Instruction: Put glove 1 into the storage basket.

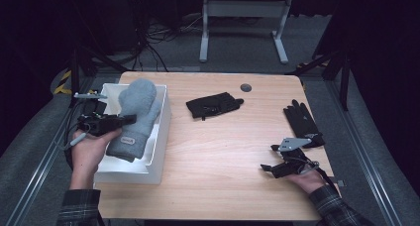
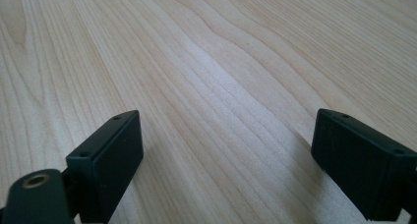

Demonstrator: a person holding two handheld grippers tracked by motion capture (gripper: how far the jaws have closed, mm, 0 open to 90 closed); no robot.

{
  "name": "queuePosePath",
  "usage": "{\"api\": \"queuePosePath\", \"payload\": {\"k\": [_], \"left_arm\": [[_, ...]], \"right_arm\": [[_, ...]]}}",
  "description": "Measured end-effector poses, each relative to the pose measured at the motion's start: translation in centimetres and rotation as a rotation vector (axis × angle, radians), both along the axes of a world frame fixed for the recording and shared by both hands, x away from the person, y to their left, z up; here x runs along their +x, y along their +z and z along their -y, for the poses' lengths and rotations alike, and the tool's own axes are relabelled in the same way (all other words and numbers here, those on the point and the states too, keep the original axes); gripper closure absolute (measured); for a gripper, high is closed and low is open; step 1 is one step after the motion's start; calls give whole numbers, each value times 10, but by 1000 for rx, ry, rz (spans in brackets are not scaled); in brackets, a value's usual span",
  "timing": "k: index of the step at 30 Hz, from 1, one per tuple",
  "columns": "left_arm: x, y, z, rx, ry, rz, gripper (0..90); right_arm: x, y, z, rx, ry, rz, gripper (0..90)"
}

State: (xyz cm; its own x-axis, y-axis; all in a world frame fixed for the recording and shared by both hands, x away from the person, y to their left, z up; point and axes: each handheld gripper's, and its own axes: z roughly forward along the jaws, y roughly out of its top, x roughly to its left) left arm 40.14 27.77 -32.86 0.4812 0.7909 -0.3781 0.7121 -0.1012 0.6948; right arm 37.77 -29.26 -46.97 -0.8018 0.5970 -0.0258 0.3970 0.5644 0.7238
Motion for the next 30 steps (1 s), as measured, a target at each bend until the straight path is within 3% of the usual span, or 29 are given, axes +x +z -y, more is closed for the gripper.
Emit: {"api": "queuePosePath", "payload": {"k": [8,9,11,12,16,18,21,23,25,30], "left_arm": [[19,-45,1,-15,4,-110,752],[19,-45,1,-15,4,-110,750],[25,-61,2,-3,7,-153,745],[25,-61,2,-3,7,-153,743],[33,-82,1,-8,11,-214,735],[36,-90,0,10,25,-238,725],[39,-91,1,74,35,-242,693],[41,-92,0,92,42,-249,657],[42,-93,-1,134,66,-243,573],[39,-85,-3,159,106,-208,399]], "right_arm": [[0,0,0,-1,1,1,124],[0,0,0,-1,1,1,124],[0,0,0,0,1,1,124],[0,0,0,0,1,1,124],[0,0,0,0,1,1,124],[0,0,0,0,1,1,124],[0,0,0,-1,1,1,124],[0,0,0,-1,2,1,124],[0,0,0,0,1,1,124],[0,0,0,-1,1,1,124]]}}
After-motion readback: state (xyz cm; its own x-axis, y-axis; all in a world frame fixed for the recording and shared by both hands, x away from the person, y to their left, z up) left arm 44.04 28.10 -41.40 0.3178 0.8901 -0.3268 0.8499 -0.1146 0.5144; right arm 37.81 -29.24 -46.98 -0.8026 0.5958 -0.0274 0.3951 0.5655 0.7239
